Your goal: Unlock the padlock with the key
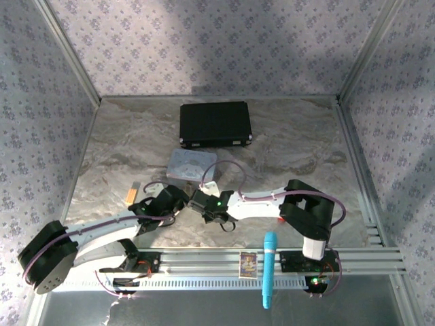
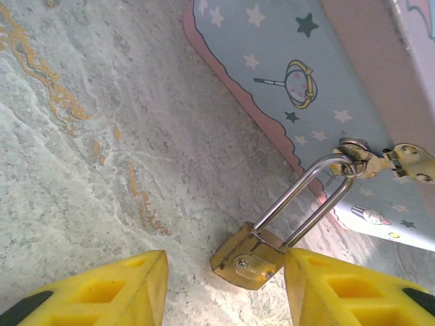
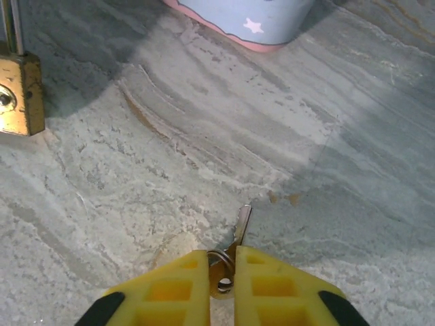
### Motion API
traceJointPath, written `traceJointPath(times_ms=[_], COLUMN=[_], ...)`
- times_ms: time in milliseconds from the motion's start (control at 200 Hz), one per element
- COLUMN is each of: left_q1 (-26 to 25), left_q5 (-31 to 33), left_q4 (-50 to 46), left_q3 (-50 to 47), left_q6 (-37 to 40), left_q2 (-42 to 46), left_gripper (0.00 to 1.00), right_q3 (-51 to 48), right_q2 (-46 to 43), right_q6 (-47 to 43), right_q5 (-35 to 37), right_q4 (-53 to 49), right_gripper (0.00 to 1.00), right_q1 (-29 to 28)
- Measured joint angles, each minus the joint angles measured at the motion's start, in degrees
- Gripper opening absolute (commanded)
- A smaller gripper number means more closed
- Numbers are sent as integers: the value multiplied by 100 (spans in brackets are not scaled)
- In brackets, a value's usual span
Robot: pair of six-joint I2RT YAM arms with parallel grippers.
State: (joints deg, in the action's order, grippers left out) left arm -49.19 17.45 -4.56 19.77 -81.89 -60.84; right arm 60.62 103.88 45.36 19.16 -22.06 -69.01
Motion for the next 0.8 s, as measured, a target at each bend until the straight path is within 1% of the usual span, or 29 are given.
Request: traceJointPath(times_ms=[40, 135, 215, 345, 430, 575, 620, 695, 800], left_q1=[0, -7, -31, -153, -225, -348, -396, -463, -494], left_q5=[2, 20, 35, 59, -35, -365, -479, -671, -992], left_q4=[0, -2, -4, -76, 15, 247, 348, 494, 708], left_q3=[0, 0, 0, 94, 216, 509, 605, 732, 850], left_q6=[0, -2, -2, -4, -83, -481, -610, -970, -1486], left_q2=[0, 4, 7, 4, -13, -243, -319, -433, -658], left_gripper=[48, 47, 46, 45, 44, 43, 45, 46, 43], right_q3=[-24, -164, -229, -343, -476, -564, -564, -595, -752], right_q2=[-46, -186, -243, -398, -603, -1121, -1320, -1694, -2245], right_q6=[-4, -83, -162, -404, -636, -1182, -1357, -1676, -2072], right_q5=[-9, -81, -122, -249, -313, -352, -369, -466, -531], right_q4=[37, 186, 243, 243, 103, -140, -192, -216, -212], right_gripper=[10, 3, 0, 0, 0, 0, 0, 0, 0], right_q1=[-2, 4, 28, 87, 129, 164, 166, 190, 190])
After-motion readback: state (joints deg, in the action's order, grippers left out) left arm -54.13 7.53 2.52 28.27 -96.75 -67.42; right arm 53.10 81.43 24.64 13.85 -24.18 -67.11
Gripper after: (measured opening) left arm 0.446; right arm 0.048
